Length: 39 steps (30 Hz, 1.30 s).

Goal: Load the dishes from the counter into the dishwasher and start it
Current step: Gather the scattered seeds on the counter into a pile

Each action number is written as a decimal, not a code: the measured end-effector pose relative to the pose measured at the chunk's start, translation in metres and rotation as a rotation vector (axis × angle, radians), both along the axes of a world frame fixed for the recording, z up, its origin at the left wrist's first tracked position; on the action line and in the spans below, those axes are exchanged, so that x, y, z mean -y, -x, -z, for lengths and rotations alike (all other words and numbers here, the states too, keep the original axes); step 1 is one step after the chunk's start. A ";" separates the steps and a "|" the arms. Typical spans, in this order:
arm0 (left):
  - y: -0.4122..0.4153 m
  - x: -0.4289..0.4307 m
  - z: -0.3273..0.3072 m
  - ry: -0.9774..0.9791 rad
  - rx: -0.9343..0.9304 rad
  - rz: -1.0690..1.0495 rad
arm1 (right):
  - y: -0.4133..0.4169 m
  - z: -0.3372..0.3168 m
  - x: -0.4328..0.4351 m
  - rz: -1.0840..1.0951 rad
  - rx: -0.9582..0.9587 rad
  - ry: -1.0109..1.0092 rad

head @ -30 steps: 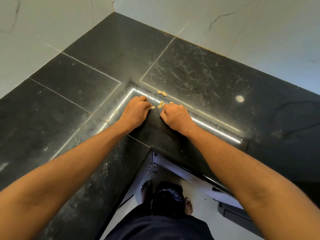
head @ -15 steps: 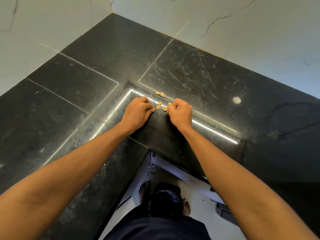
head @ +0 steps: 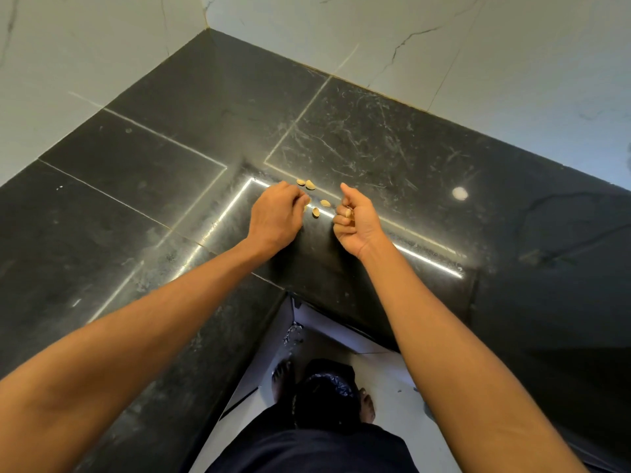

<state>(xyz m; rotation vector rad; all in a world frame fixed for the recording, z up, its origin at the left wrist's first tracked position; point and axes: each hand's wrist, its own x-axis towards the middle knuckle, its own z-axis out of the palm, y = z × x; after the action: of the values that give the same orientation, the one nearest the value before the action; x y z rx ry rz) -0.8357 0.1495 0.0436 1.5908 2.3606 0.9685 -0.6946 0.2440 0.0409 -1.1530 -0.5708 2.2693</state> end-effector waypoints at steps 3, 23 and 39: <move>-0.022 -0.008 -0.014 -0.096 0.003 0.072 | 0.008 0.003 0.006 0.002 -0.124 0.100; 0.045 0.048 0.024 0.157 -0.096 0.045 | 0.025 0.011 0.014 -0.653 1.310 -1.426; 0.040 0.029 0.027 0.162 -0.224 0.075 | 0.010 -0.002 0.006 -0.229 0.456 -0.533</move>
<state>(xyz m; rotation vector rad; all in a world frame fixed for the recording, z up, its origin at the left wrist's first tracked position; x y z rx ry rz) -0.8761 0.1207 0.0168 1.7901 2.4270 0.5958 -0.7045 0.2382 0.0431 -1.3651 -1.4468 1.8357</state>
